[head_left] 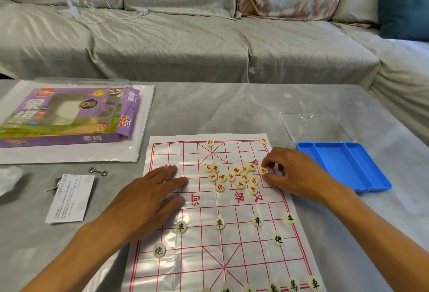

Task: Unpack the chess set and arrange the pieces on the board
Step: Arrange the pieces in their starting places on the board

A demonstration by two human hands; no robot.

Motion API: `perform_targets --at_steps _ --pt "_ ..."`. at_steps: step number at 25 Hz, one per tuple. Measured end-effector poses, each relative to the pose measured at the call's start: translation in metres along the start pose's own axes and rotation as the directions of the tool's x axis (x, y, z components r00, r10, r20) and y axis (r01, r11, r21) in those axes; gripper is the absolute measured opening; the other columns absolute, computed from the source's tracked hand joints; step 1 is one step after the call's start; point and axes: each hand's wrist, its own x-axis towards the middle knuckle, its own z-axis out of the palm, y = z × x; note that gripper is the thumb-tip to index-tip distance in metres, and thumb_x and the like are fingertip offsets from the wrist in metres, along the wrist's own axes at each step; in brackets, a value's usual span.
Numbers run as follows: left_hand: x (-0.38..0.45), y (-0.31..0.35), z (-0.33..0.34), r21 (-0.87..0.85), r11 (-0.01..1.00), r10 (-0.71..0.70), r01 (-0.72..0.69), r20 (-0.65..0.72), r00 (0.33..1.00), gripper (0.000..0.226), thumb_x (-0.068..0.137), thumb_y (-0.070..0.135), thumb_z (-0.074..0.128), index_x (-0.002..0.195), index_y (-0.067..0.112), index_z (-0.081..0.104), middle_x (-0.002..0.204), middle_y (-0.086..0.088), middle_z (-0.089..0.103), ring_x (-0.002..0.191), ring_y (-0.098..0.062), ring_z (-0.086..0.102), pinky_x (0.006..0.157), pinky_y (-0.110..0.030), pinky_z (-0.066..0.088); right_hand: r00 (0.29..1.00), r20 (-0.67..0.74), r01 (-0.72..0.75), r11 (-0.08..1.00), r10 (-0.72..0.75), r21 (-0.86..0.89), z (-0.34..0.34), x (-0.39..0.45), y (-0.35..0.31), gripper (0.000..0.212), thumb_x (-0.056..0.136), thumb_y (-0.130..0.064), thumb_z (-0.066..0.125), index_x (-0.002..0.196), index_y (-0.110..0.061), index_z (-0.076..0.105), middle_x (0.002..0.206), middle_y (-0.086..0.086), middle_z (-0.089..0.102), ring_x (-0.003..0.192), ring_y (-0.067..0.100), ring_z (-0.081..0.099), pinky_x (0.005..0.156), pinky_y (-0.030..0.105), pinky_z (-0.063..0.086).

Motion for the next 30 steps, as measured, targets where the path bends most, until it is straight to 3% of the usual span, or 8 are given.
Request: perform_targets --at_steps 6,15,23,27,30 --pt "0.0 0.0 0.002 -0.001 1.0 -0.011 0.011 -0.015 1.0 0.099 0.062 0.083 -0.021 0.145 0.05 0.022 0.157 0.022 0.008 0.146 -0.004 0.01 0.112 -0.029 0.026 0.968 -0.247 0.039 0.999 -0.034 0.013 -0.006 0.062 -0.054 0.026 0.087 -0.042 0.063 0.107 -0.024 0.063 0.105 -0.01 0.061 0.086 0.009 0.054 0.077 0.019 0.046" --pt "-0.001 0.0 0.001 0.009 1.0 -0.003 0.003 -0.006 1.0 0.086 0.07 0.073 -0.01 0.145 0.048 0.021 0.158 0.02 0.008 0.146 -0.006 0.01 0.114 -0.03 0.025 0.997 -0.043 -0.058 0.997 0.06 0.048 0.01 0.106 -0.062 0.026 0.086 -0.031 0.069 0.108 -0.018 0.068 0.11 0.0 0.066 0.088 0.014 0.059 0.085 0.028 0.054" --pt "-0.001 0.0 0.001 0.009 1.0 0.001 -0.001 -0.001 1.0 0.09 0.068 0.079 -0.011 0.145 0.047 0.022 0.158 0.019 0.01 0.146 -0.006 0.011 0.113 -0.031 0.026 0.999 -0.024 -0.045 0.996 0.047 0.072 0.007 0.102 -0.061 0.028 0.087 -0.028 0.068 0.113 -0.018 0.066 0.117 0.0 0.065 0.09 0.014 0.058 0.084 0.024 0.052" --pt "-0.001 0.0 0.0 -0.013 1.0 0.003 -0.003 -0.009 1.0 0.1 0.063 0.083 -0.019 0.145 0.047 0.026 0.158 0.018 0.012 0.146 -0.008 0.014 0.113 -0.032 0.027 0.991 -0.134 0.006 0.992 0.011 0.129 0.002 0.072 -0.062 0.028 0.088 -0.031 0.066 0.115 -0.022 0.063 0.112 -0.006 0.063 0.089 0.009 0.055 0.083 0.02 0.047" --pt "-0.001 -0.001 0.001 -0.014 1.0 0.025 -0.026 -0.037 0.999 0.078 0.078 0.071 -0.003 0.144 0.044 0.03 0.158 0.014 0.018 0.145 -0.01 0.02 0.11 -0.033 0.032 0.993 -0.118 0.031 0.986 -0.012 0.163 0.004 0.031 -0.057 0.023 0.087 -0.033 0.066 0.11 -0.029 0.064 0.102 -0.015 0.06 0.085 0.008 0.057 0.081 0.02 0.05"
